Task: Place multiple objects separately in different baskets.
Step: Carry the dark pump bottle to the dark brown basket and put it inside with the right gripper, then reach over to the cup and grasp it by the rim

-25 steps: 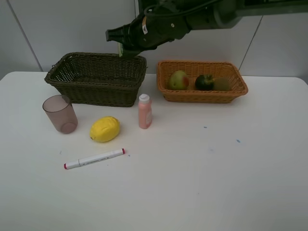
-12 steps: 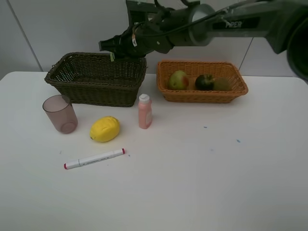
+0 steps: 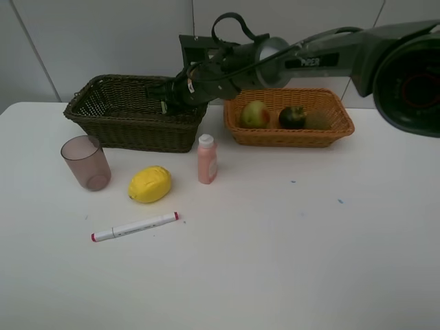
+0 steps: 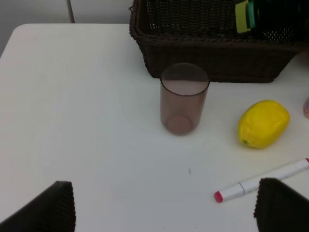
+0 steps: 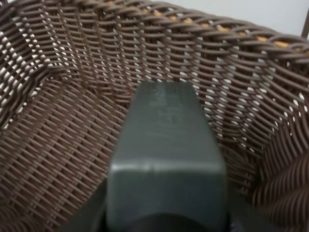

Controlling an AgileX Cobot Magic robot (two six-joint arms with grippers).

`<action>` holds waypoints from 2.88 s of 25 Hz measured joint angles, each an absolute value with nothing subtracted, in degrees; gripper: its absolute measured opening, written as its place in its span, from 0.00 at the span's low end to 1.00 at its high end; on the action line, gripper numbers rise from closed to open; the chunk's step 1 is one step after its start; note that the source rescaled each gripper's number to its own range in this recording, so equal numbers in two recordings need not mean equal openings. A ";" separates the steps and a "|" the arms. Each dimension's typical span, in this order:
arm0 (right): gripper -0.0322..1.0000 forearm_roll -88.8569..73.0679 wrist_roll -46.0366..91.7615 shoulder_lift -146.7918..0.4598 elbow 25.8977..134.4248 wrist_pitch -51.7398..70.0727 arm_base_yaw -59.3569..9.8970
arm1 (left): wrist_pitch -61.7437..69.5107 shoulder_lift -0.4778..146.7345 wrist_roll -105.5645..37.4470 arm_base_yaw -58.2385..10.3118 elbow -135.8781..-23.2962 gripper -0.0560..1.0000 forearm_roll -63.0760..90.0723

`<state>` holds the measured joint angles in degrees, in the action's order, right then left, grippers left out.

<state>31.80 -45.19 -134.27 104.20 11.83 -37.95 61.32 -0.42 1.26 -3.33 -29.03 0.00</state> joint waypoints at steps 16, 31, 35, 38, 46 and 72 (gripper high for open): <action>0.05 31.16 -45.19 -134.23 104.20 11.71 -37.95 | 61.32 -0.42 1.26 -3.33 -29.03 0.97 0.00; 0.85 30.11 -45.19 -134.18 104.43 12.94 -37.95 | 61.32 -0.42 1.26 -3.33 -29.03 0.97 0.00; 0.91 30.11 -45.19 -134.18 104.43 12.94 -37.95 | 61.32 -0.42 1.26 -3.33 -29.03 0.97 0.00; 0.92 30.11 -45.19 -134.18 104.43 12.94 -37.95 | 61.32 -0.42 1.26 -3.33 -29.03 0.97 0.00; 0.92 30.11 -45.19 -133.70 104.43 12.94 -37.95 | 61.32 -0.42 1.26 -3.33 -29.03 0.97 0.00; 0.97 35.25 -45.19 -117.44 104.56 30.75 -39.21 | 61.32 -0.42 1.26 -3.33 -29.03 0.97 0.00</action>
